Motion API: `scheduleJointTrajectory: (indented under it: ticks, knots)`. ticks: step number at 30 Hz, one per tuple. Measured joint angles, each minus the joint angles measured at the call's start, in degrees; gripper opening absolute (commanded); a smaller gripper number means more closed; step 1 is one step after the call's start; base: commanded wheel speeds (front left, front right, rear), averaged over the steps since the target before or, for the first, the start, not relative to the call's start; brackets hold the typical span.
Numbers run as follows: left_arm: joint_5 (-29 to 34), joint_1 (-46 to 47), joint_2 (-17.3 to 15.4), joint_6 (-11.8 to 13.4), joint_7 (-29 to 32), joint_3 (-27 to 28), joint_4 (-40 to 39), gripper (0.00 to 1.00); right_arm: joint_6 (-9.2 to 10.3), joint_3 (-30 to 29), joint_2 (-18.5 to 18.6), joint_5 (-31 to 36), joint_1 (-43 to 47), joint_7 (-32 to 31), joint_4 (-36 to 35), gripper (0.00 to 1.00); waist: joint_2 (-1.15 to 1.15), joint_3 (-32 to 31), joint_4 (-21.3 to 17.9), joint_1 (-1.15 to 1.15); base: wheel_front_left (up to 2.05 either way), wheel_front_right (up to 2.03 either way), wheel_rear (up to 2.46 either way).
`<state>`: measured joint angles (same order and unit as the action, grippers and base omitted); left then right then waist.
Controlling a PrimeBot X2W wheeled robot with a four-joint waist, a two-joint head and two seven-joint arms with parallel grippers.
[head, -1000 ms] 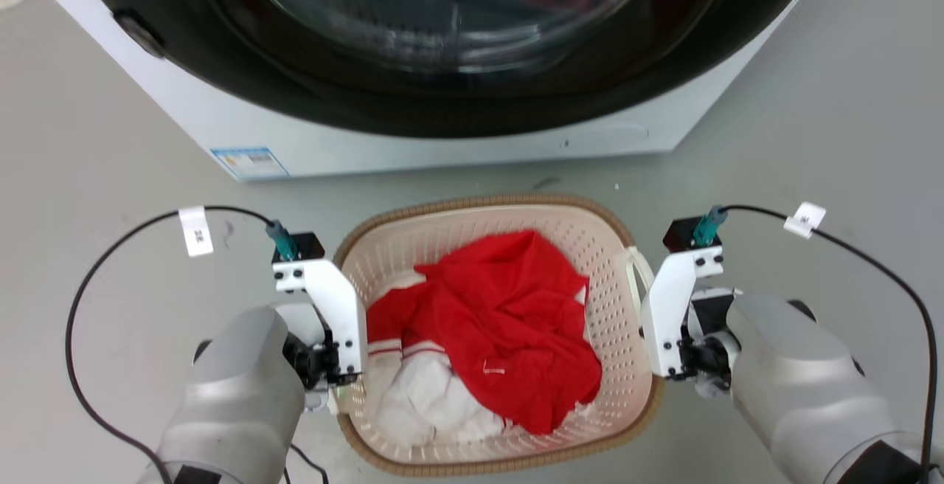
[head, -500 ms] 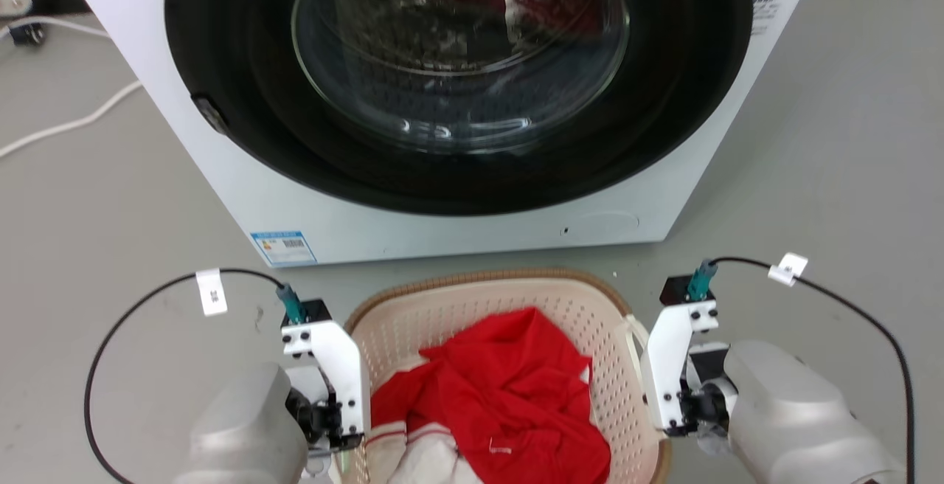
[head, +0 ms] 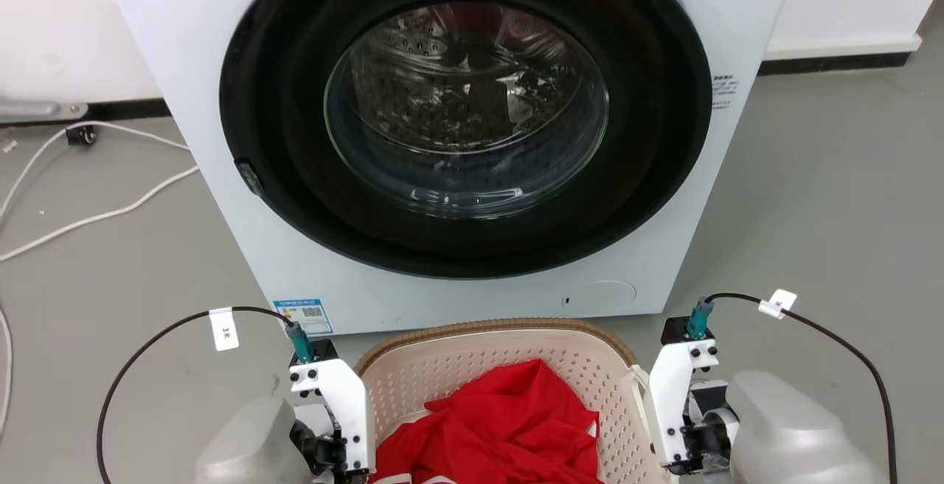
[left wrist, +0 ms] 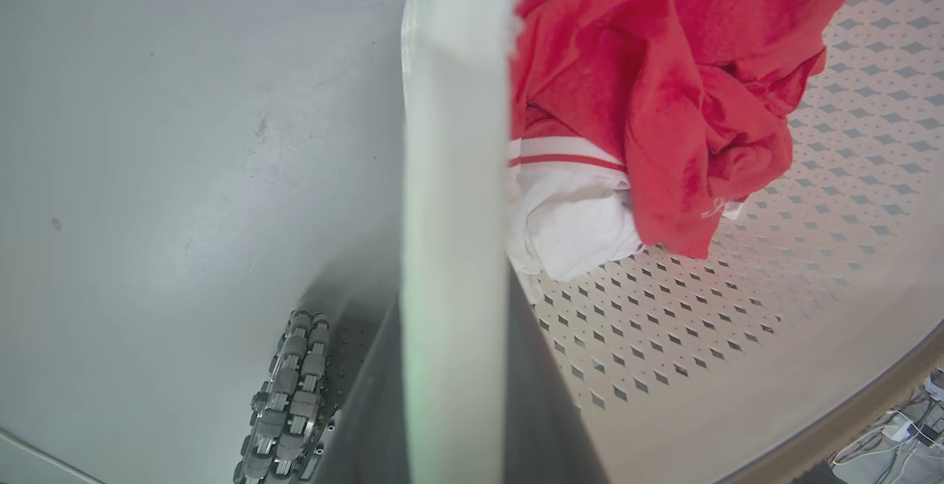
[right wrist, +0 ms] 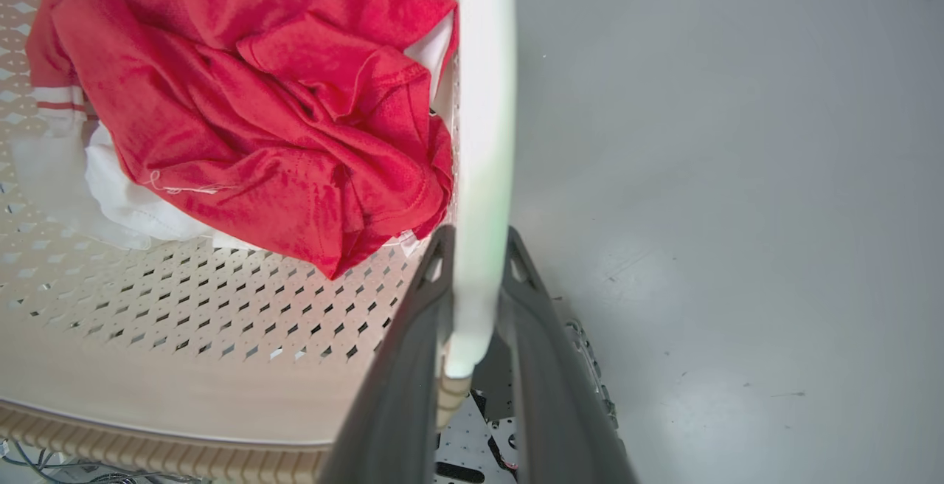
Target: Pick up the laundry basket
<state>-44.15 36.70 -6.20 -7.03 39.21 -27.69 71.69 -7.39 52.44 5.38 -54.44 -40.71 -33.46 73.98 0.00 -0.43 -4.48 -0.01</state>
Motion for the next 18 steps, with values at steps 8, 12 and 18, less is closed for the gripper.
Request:
scheduleJointTrajectory:
  ticks: [8,12,18]
  knots:
    - [-1.27,-0.52,0.02,0.02,0.56,-1.13,-0.91,0.00,0.00,-0.26,0.40,0.12,-0.09,-2.54,0.03,0.00,0.00,-2.08,0.08,0.00,0.00,0.00,0.00]
    - [-2.20,-1.30,0.07,0.02,1.76,-1.75,-1.02,0.00,0.00,-0.86,0.63,0.12,0.28,-5.47,0.02,0.00,0.00,-3.11,0.14,0.01,0.00,0.00,0.00]
    - [-3.54,-1.90,0.04,0.02,3.07,-2.25,-1.02,0.00,0.00,-1.55,0.65,0.80,0.27,-7.76,0.02,0.00,0.00,-3.84,-0.19,0.01,0.00,0.00,0.00]
